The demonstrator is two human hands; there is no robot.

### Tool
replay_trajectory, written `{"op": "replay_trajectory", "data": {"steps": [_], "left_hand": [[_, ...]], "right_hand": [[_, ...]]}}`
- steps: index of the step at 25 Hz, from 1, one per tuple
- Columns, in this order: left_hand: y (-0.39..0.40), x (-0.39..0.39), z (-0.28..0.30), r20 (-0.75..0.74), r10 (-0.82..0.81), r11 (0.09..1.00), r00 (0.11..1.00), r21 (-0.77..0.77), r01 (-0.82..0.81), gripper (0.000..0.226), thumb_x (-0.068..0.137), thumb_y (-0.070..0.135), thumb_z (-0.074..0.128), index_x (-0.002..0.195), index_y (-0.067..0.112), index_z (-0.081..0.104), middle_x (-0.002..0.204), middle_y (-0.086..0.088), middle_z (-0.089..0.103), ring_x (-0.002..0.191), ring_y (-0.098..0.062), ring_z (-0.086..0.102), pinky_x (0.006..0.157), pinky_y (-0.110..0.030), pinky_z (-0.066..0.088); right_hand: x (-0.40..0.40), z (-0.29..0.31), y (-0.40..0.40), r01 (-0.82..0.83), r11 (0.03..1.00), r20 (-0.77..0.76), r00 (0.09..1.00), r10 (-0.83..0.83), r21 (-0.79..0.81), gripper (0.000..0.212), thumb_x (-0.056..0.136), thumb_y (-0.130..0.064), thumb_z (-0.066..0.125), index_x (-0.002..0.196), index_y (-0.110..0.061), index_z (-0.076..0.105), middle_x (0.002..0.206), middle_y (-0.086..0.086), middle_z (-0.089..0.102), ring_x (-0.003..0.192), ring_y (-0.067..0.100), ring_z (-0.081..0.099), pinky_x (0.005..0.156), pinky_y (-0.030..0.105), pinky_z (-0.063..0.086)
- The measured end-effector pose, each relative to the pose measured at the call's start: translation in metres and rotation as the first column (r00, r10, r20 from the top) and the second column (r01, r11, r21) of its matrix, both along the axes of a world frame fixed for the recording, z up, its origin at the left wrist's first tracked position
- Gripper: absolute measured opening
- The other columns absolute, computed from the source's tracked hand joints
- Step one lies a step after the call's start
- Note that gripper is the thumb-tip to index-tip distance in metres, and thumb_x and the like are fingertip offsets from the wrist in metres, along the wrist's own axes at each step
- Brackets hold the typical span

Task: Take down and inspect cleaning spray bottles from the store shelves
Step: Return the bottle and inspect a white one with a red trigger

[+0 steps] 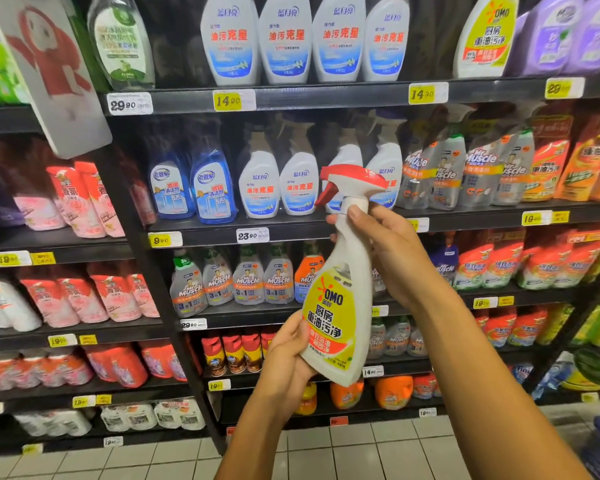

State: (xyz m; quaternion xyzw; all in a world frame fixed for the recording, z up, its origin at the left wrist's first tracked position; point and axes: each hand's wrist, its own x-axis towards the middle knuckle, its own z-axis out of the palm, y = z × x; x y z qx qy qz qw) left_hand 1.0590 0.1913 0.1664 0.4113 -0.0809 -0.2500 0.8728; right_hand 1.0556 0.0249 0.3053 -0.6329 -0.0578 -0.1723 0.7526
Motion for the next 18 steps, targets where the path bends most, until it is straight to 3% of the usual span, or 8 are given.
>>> {"op": "replay_trajectory", "data": {"steps": [3,5,7,10,12,14,18], "left_hand": [[-0.001,0.0,0.006,-0.166,-0.11,0.993,0.98,-0.068,0.1,0.037,0.093,0.023,0.051,0.125,0.007,0.06,0.107,-0.019,0.071,0.089,-0.031,0.072,0.064,-0.044,0.06],[-0.003,-0.001,0.008,-0.218,-0.18,0.983,0.959,-0.055,0.172,0.04,0.098,0.026,0.045,0.131,0.006,0.056,0.099,-0.019,0.07,0.078,-0.03,0.07,0.054,-0.04,0.057],[-0.007,-0.001,0.01,-0.207,-0.213,0.977,0.955,-0.068,0.204,0.043,0.101,0.026,0.039,0.134,0.003,0.053,0.1,-0.02,0.067,0.078,-0.028,0.067,0.052,-0.037,0.055],[-0.012,0.0,0.012,-0.173,-0.198,0.979,0.965,-0.075,0.188,0.042,0.102,0.027,0.039,0.133,0.003,0.054,0.109,-0.022,0.067,0.09,-0.03,0.068,0.054,-0.037,0.055],[-0.013,-0.001,0.012,-0.152,-0.175,0.984,0.973,-0.063,0.167,0.042,0.1,0.032,0.044,0.132,0.009,0.058,0.119,-0.021,0.067,0.101,-0.032,0.068,0.057,-0.039,0.056],[-0.013,-0.003,0.012,-0.117,-0.168,0.984,0.979,-0.081,0.159,0.047,0.094,0.042,0.05,0.132,0.016,0.06,0.13,-0.018,0.063,0.114,-0.034,0.063,0.068,-0.044,0.057],[-0.01,-0.005,0.022,0.03,-0.172,0.979,0.985,-0.103,0.174,0.077,0.078,0.053,0.068,0.142,0.018,0.046,0.141,-0.01,0.056,0.131,-0.03,0.052,0.097,-0.045,0.051]], "right_hand": [[0.001,0.008,-0.007,-0.194,0.98,-0.066,0.978,0.196,0.045,0.033,0.099,-0.029,0.051,0.122,-0.009,0.063,0.121,0.014,0.07,0.108,0.029,0.068,0.092,0.042,0.055],[0.006,0.011,-0.009,-0.225,0.974,-0.085,0.971,0.223,-0.011,0.027,0.1,-0.028,0.049,0.115,-0.014,0.067,0.115,0.01,0.073,0.115,0.037,0.064,0.098,0.049,0.052],[0.012,0.014,-0.007,-0.193,0.975,-0.083,0.979,0.184,-0.106,0.027,0.101,-0.028,0.05,0.115,-0.011,0.066,0.103,0.007,0.076,0.118,0.046,0.059,0.104,0.056,0.046],[0.017,0.014,-0.004,-0.144,0.979,-0.084,0.988,0.133,-0.146,0.024,0.101,-0.027,0.051,0.11,-0.012,0.067,0.119,0.023,0.067,0.117,0.05,0.057,0.105,0.062,0.041],[0.018,0.013,-0.004,-0.125,0.983,-0.093,0.989,0.113,-0.134,0.022,0.101,-0.026,0.051,0.107,-0.014,0.068,0.12,0.025,0.065,0.111,0.048,0.061,0.103,0.06,0.042],[0.018,0.013,-0.005,-0.09,0.988,-0.098,0.992,0.077,-0.13,0.022,0.099,-0.026,0.053,0.107,-0.013,0.069,0.113,0.022,0.07,0.096,0.034,0.068,0.097,0.054,0.048],[0.022,0.02,-0.002,0.043,0.992,-0.073,0.996,-0.053,-0.122,0.025,0.089,-0.031,0.07,0.107,-0.014,0.07,0.088,0.001,0.076,0.074,0.014,0.072,0.07,0.029,0.056]]}}
